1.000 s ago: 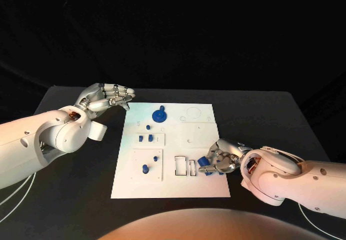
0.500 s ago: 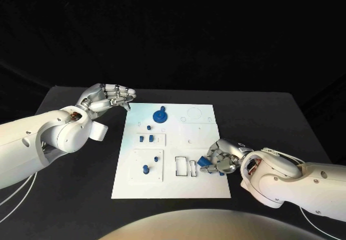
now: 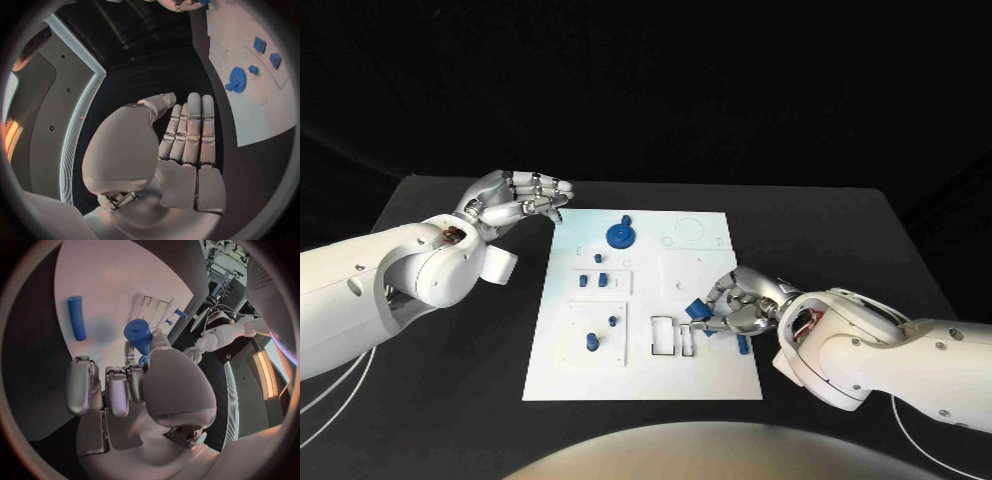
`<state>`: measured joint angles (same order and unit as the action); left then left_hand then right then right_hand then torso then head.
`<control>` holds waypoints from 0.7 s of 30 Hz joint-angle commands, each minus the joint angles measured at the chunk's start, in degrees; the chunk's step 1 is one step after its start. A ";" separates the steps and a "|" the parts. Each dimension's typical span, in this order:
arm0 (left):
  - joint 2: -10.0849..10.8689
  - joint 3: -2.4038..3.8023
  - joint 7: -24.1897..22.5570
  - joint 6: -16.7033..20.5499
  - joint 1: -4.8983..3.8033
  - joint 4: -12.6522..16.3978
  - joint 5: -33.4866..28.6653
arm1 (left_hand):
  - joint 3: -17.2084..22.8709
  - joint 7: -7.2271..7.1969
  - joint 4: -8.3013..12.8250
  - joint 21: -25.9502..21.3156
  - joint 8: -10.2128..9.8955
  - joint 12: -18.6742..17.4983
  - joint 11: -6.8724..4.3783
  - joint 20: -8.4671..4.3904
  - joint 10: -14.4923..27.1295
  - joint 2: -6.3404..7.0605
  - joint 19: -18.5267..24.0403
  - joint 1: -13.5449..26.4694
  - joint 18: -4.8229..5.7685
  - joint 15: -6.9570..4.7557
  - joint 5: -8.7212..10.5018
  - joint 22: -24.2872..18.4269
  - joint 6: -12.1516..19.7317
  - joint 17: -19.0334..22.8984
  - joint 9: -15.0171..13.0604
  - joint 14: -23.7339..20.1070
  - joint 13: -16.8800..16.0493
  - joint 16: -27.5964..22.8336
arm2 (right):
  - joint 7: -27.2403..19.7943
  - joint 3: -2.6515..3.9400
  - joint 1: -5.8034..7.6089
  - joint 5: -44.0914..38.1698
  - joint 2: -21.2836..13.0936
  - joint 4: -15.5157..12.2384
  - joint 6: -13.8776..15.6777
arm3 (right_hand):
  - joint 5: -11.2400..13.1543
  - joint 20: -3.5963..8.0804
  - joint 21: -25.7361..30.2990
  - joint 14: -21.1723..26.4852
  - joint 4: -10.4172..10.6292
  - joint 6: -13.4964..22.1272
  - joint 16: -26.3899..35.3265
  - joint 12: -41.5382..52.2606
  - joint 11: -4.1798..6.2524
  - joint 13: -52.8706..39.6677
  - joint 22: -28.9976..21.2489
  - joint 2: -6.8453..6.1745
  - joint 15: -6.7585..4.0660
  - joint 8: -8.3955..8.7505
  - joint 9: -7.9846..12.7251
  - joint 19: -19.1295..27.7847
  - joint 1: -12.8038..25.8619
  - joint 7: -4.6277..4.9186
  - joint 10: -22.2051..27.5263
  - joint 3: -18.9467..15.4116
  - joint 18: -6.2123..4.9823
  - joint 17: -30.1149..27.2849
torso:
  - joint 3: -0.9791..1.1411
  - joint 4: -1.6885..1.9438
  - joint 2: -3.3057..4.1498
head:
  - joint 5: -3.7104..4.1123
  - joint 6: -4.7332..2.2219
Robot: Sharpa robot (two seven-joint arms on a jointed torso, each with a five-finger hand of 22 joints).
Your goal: Assemble the parts on the task board
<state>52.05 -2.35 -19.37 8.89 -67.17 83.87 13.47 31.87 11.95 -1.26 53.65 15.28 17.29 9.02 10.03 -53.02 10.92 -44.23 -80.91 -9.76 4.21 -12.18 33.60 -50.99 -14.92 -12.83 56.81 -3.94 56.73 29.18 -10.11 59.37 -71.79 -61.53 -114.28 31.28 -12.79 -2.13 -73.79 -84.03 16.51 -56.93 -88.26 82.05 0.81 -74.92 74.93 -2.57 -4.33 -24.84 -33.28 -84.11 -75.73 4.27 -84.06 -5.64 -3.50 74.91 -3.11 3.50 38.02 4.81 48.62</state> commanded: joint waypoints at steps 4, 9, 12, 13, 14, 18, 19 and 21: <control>-0.27 0.03 -0.26 -1.01 -0.01 0.03 -0.33 | 0.00 0.33 0.21 0.27 0.02 0.25 -0.09 -0.12 0.30 -0.35 0.46 0.11 -0.64 0.23 -0.33 0.08 0.16 0.06 0.09 -0.35 0.04 -0.20 | -1.67 -0.01 0.17 5.49 2.22 0.35 -0.47 | -0.16 0.43 -0.41 -4.94 0.25 -2.14 -0.34 0.39 0.55 -8.10 11.28 2.35 -0.40 -0.34 0.00 -1.62 -1.25 -1.51 -1.96 0.18 0.60 9.38 | 0.09 0.06 0.07 | -0.10 0.13; -0.26 0.03 -0.24 -1.04 0.00 0.06 -0.33 | 0.00 0.33 0.21 0.27 0.02 0.25 -0.09 -0.12 0.30 -0.35 0.46 0.11 -0.64 0.23 -0.33 0.08 0.16 0.06 0.09 -0.35 0.04 -0.20 | -1.69 -0.01 -0.11 6.03 4.05 1.07 -1.55 | -0.09 0.52 -0.30 -4.94 0.30 -2.31 -0.35 0.32 0.54 -8.08 11.25 2.66 -0.43 -0.12 0.20 -1.58 -0.32 -1.48 -1.99 -0.33 0.58 9.40 | 0.04 0.05 0.13 | -0.26 0.26; -0.23 0.03 -0.21 -1.07 0.00 0.10 -0.33 | 0.00 0.33 0.21 0.27 0.02 0.25 -0.09 -0.12 0.30 -0.35 0.46 0.11 -0.64 0.23 -0.33 0.08 0.16 0.06 0.09 -0.35 0.04 -0.20 | -1.55 -0.01 -0.51 6.13 5.18 1.61 -1.97 | -0.07 0.55 -0.42 -4.95 0.30 -2.52 -0.36 0.35 0.55 -8.16 11.27 2.91 -0.44 -0.02 0.32 -1.61 0.49 -1.49 -2.06 -0.82 0.60 9.45 | 0.05 0.03 0.16 | -0.42 0.39; -0.23 0.03 -0.21 -1.08 0.00 0.11 -0.33 | 0.00 0.33 0.21 0.27 0.02 0.25 -0.09 -0.12 0.30 -0.35 0.46 0.11 -0.64 0.23 -0.33 0.08 0.16 0.06 0.09 -0.35 0.04 -0.20 | -1.43 -0.01 -0.60 6.12 5.48 1.78 -2.20 | -0.06 0.55 -0.42 -4.95 0.30 -2.57 -0.36 0.31 0.55 -8.14 11.27 2.95 -0.44 0.00 0.35 -1.61 0.72 -1.49 -2.06 -0.97 0.60 9.47 | 0.03 0.02 0.13 | -0.45 0.42; -0.23 0.03 -0.20 -1.08 0.00 0.11 -0.33 | 0.00 0.33 0.21 0.27 0.02 0.25 -0.09 -0.12 0.30 -0.35 0.46 0.11 -0.64 0.23 -0.33 0.08 0.16 0.06 0.09 -0.35 0.04 -0.20 | -1.36 -0.01 -0.63 6.11 5.59 1.84 -2.32 | -0.05 0.56 -0.42 -4.96 0.30 -2.66 -0.37 0.34 0.56 -8.17 11.26 3.00 -0.44 0.00 0.37 -1.60 1.01 -1.50 -2.08 -1.17 0.60 9.52 | 0.02 0.00 0.09 | -0.49 0.47; -0.23 0.03 -0.14 -1.19 0.00 0.14 -0.33 | 0.00 0.33 0.21 0.27 0.02 0.25 -0.09 -0.12 0.30 -0.35 0.46 0.11 -0.64 0.23 -0.33 0.08 0.16 0.06 0.09 -0.35 0.04 -0.20 | -0.73 -0.01 -0.94 5.89 6.36 2.34 -3.45 | -0.03 0.57 -0.50 -4.97 0.33 -2.94 -0.39 0.25 0.56 -8.17 11.27 3.20 -0.45 0.07 0.49 -1.61 2.58 -1.51 -2.11 -2.32 0.61 9.59 | 0.01 0.06 0.07 | -0.56 0.60; -0.22 0.03 -0.13 -1.21 0.00 0.15 -0.33 | 0.00 0.33 0.21 0.27 0.02 0.25 -0.09 -0.12 0.30 -0.35 0.46 0.11 -0.64 0.23 -0.33 0.08 0.16 0.06 0.09 -0.35 0.04 -0.20 | -0.61 -0.01 -1.01 5.77 6.48 2.44 -3.64 | -0.03 0.57 -0.53 -4.98 0.33 -2.97 -0.39 0.29 0.56 -8.21 11.28 3.23 -0.45 0.07 0.50 -1.62 2.67 -1.51 -2.14 -2.39 0.62 9.60 | 0.03 0.06 0.07 | -0.56 0.60; -0.21 0.03 -0.10 -1.23 0.00 0.15 -0.33 | -0.01 0.34 0.22 0.24 0.05 0.29 -0.08 -0.10 0.37 -0.39 0.50 0.18 -0.65 0.25 -0.34 0.07 0.16 0.05 0.10 -0.37 0.03 -0.22 | -0.36 -0.01 -1.17 5.44 6.73 2.67 -4.03 | -0.02 0.57 -0.53 -4.98 0.33 -3.11 -0.39 0.31 0.57 -8.27 11.27 3.27 -0.45 0.06 0.53 -1.61 3.37 -1.53 -2.18 -2.98 0.62 9.63 | 0.01 -0.01 0.06 | -0.69 0.63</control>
<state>51.91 -2.35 -19.28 8.71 -67.16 83.88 13.46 31.87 11.95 -1.26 53.65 15.28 17.29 9.02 9.90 -53.03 10.92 -44.10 -80.91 -9.75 4.42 -12.18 33.59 -50.99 -14.92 -12.78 56.61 -3.94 56.73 28.38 -10.13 58.34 -66.13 -54.95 -111.73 29.56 -12.77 -1.94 -74.01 -84.02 16.83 -57.47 -88.31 82.26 0.97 -74.91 74.92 0.60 -4.32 -24.80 -32.79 -83.91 -72.56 4.82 -83.89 -8.41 -3.51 74.91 -3.08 3.53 38.12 4.22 49.19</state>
